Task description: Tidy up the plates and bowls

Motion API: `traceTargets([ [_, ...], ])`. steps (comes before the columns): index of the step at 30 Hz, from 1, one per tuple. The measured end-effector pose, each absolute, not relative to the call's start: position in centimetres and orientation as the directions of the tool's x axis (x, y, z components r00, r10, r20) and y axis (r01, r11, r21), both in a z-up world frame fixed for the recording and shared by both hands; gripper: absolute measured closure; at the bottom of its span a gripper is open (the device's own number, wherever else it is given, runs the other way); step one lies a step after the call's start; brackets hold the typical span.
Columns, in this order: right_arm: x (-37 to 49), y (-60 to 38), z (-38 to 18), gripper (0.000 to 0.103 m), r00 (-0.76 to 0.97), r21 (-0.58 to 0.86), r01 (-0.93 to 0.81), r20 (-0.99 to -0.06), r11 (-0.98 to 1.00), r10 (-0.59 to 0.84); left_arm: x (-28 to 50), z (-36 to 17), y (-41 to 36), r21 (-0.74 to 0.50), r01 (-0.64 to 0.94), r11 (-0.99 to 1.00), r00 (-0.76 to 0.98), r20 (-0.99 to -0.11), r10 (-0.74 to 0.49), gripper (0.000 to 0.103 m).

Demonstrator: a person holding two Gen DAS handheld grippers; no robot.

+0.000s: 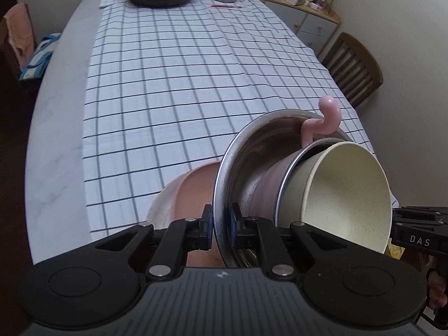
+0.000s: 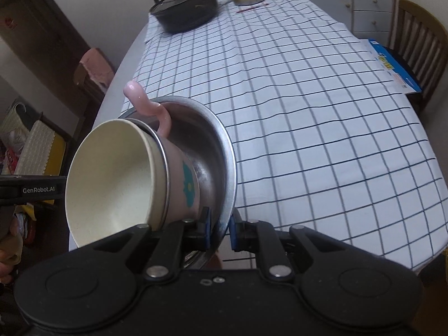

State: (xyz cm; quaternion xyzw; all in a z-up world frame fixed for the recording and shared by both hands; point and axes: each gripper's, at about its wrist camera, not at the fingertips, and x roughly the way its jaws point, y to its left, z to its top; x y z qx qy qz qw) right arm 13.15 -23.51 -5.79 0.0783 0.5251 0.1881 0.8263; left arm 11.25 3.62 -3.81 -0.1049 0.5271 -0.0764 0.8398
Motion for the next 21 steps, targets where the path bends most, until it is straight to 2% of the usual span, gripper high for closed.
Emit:
traceTargets([
  [21, 13.6, -18.9, -9.6, 0.089, 0.288, 0.295, -0.278, -0.882, 0.914, 0.373, 9.5, -9.1, 7.1, -0.283, -0.058, 0.957, 0.387, -0.89, -0.24, 0.092],
])
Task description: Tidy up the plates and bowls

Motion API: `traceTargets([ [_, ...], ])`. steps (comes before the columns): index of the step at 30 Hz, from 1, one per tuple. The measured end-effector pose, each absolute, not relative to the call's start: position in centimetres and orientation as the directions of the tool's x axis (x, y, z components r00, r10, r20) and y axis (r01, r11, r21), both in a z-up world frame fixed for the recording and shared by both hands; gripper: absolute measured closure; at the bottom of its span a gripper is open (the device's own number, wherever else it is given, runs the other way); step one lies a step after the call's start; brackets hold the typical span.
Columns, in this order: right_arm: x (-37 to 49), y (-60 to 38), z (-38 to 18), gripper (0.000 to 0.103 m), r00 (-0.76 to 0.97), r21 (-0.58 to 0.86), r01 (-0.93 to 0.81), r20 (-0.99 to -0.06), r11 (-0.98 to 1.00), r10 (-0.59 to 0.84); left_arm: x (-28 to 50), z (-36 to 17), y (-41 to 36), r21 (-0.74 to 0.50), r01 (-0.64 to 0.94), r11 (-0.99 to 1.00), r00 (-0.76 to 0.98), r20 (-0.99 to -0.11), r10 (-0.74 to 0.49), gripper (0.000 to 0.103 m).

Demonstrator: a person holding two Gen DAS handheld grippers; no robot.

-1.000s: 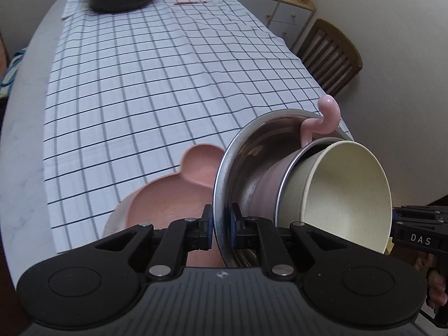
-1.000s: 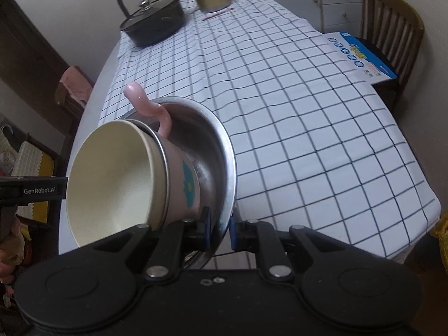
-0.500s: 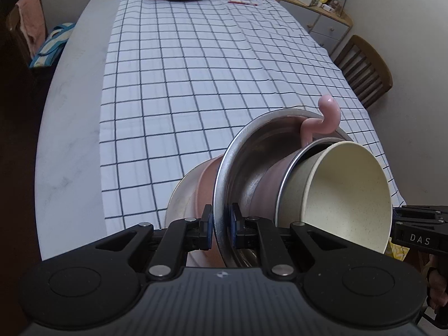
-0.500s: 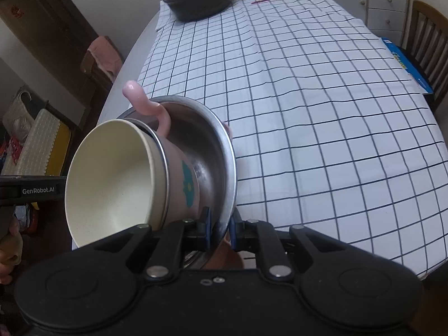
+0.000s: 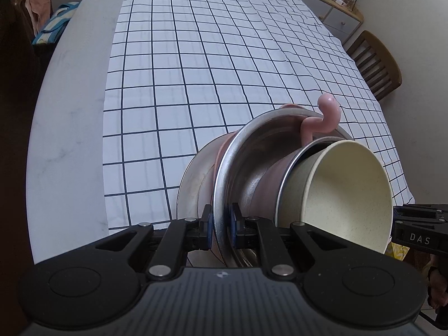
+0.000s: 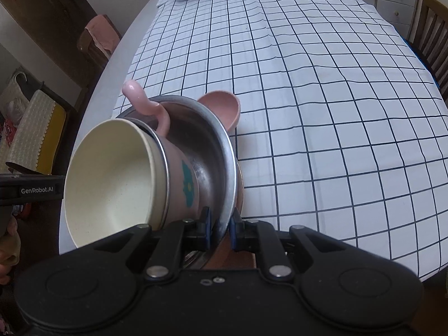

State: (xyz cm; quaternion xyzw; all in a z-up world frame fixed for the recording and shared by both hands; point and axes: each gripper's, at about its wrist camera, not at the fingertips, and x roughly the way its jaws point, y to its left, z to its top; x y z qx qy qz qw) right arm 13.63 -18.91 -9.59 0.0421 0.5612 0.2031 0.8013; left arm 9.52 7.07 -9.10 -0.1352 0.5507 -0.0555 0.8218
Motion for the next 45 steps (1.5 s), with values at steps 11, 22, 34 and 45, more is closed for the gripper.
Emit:
traceTargets([
  [11, 14.1, -18.4, -10.7, 0.089, 0.279, 0.261, -0.279, -0.899, 0.924, 0.338, 10.3, -10.6, 6.9, -0.29, -0.064, 0.955, 0.372, -0.895, -0.247, 0.092],
  [22, 14.5, -18.2, -11.2, 0.089, 0.274, 0.253, -0.293, -0.902, 0.922, 0.334, 10.5, -11.1, 7.2, -0.295, -0.08, 0.952, 0.378, -0.893, -0.245, 0.092],
  [34, 14.5, -18.1, -11.2, 0.086, 0.287, 0.246, -0.291, -0.9, 0.925, 0.329, 10.7, -10.9, 7.1, -0.285, -0.08, 0.955, 0.395, -0.889, -0.232, 0.092],
  [45, 14.3, -18.7, -10.2, 0.071, 0.331, 0.254, -0.282, -0.88, 0.925, 0.342, 10.5, -10.6, 6.8, -0.254, -0.072, 0.964, 0.417, -0.886, -0.202, 0.092],
])
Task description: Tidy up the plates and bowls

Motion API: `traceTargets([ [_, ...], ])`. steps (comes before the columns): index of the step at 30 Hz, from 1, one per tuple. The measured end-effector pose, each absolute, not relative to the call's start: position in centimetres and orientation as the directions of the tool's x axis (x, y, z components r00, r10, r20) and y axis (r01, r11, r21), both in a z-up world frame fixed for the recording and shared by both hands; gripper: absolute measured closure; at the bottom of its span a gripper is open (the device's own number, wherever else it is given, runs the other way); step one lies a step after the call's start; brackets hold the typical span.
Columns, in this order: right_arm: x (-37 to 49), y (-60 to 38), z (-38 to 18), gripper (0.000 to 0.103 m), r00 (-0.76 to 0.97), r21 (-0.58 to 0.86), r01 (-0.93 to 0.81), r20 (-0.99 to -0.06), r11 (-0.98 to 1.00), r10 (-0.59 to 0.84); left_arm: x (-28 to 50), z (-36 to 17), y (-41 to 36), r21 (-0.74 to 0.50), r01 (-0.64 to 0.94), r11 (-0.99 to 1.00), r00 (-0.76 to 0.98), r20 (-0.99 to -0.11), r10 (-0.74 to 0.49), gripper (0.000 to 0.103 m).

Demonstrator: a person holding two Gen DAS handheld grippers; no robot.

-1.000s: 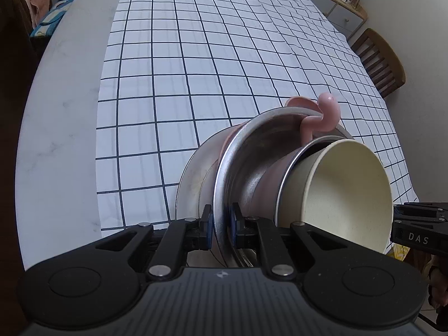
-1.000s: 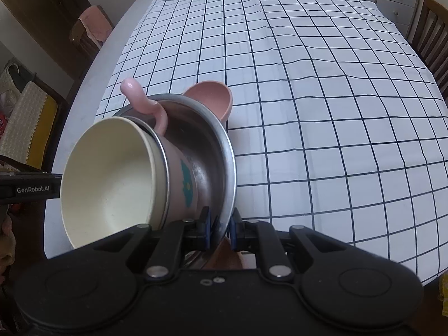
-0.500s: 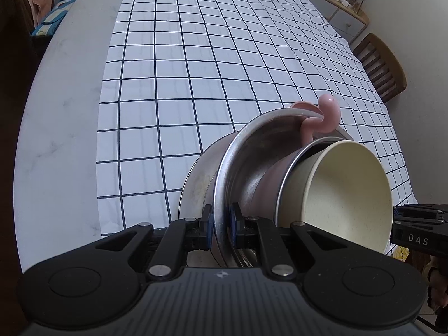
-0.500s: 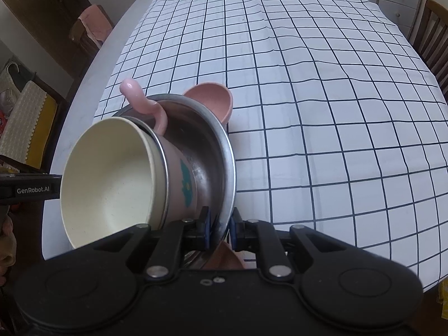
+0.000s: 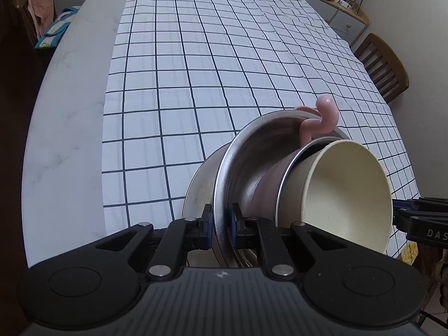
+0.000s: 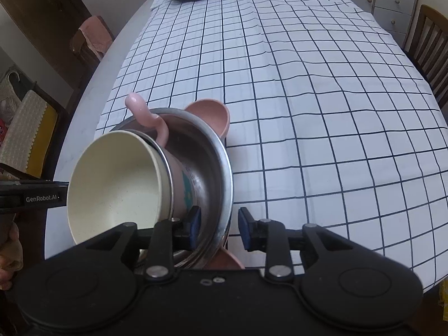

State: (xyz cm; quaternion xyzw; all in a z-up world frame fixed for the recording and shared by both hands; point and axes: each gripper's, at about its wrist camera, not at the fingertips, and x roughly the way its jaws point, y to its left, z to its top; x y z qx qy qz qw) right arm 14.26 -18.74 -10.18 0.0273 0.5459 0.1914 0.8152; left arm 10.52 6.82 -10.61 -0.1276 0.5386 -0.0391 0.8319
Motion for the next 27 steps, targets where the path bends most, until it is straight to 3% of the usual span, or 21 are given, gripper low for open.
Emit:
traceTargets([
  [11, 12.8, -19.7, -8.1, 0.054, 0.387, 0.25, -0.309, -0.848, 0.918, 0.361, 9.8, -8.4, 7.1, -0.216, -0.086, 0.973, 0.465, -0.872, -0.152, 0.091],
  [15, 12.2, -20.0, -7.0, 0.039, 0.416, 0.254, -0.336, -0.824, 0.907, 0.384, 9.0, -7.2, 6.8, -0.19, -0.087, 0.978, 0.494, -0.861, -0.123, 0.089],
  [22, 11.4, -20.2, -5.0, 0.03, 0.442, 0.244, -0.424, -0.785, 0.872, 0.435, 7.1, -4.9, 5.5, -0.156, -0.116, 0.981, 0.571, -0.819, -0.062, 0.058],
  [27, 10.7, -20.3, -3.5, 0.023, 0.475, 0.221, -0.479, -0.749, 0.849, 0.463, 5.5, -3.3, 4.5, -0.14, -0.132, 0.981, 0.614, -0.788, -0.029, 0.055],
])
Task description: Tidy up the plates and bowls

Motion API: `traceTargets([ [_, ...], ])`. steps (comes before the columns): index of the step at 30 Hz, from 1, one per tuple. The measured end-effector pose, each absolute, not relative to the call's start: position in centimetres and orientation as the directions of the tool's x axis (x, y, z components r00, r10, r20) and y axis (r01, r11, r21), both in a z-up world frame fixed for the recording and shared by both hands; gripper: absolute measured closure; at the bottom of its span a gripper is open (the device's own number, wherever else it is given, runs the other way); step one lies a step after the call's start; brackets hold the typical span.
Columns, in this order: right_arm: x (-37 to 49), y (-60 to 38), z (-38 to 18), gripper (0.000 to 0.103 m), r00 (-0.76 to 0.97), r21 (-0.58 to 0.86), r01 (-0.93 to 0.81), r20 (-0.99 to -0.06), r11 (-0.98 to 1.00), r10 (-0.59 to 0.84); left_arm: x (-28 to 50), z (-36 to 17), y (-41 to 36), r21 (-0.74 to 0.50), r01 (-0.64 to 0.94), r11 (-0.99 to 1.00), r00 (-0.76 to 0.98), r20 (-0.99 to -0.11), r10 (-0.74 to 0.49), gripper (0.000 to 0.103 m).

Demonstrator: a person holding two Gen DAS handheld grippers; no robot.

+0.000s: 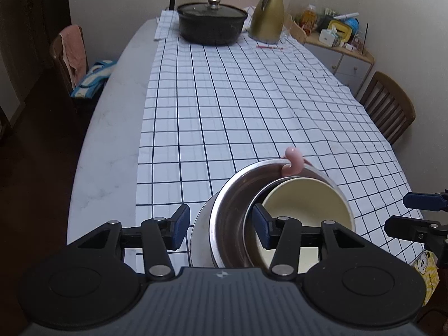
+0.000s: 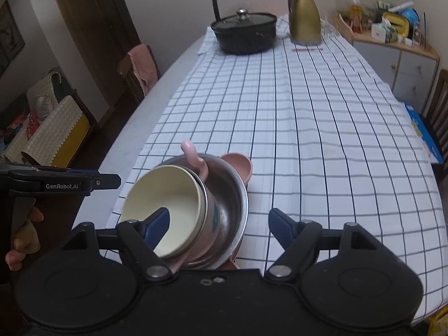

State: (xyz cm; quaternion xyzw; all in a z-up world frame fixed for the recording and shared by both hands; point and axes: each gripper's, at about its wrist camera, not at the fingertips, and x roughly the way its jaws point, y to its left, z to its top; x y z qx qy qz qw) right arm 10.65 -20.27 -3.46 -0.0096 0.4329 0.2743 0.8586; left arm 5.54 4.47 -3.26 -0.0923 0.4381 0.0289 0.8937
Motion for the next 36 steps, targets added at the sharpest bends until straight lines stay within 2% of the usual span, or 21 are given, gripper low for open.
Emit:
traceTargets([
  [7, 9.3, -20.6, -2.2, 0.014, 0.522, 0.192, -0.524, -0.698, 0.83, 0.491, 3.5, -1.9, 3.0, -0.129, -0.138, 0.982, 0.639, -0.769, -0.011, 0.053],
  [10, 8.6, -21.0, -1.6, 0.008, 0.542, 0.196, -0.527, -0.673, 0.827, 0.504, 2.4, -1.5, 2.5, -0.137, -0.142, 0.98, 0.651, -0.759, -0.011, 0.041],
  [14, 7.6, -21.6, -0.9, 0.001, 0.56, 0.202, -0.535, -0.642, 0.82, 0.523, 0.9, -1.0, 1.5, -0.12, -0.134, 0.984, 0.673, -0.74, 0.002, 0.035],
  [17, 6.9, -21.9, -0.5, 0.0, 0.574, 0.193, -0.541, -0.626, 0.818, 0.528, -0.1, -0.5, 0.8, -0.128, -0.126, 0.984, 0.691, -0.723, -0.005, 0.026],
  [27, 5.2, -22.4, 0.1, 0.0, 0.607, 0.174, -0.539, -0.598, 0.824, 0.524, -2.7, 0.0, -1.4, -0.142, -0.123, 0.982, 0.715, -0.699, -0.012, 0.019],
  [29, 4.9, -22.5, 0.0, 0.0, 0.617, 0.173, -0.532, -0.591, 0.829, 0.52, -3.0, 0.0, -1.5, -0.151, -0.127, 0.98, 0.713, -0.701, -0.016, 0.008],
  [36, 3.5, -23.1, -0.3, 0.0, 0.624, 0.175, -0.53, -0.582, 0.83, 0.521, -4.4, 0.5, -1.8, -0.163, -0.163, 0.973, 0.731, -0.683, 0.009, 0.007],
])
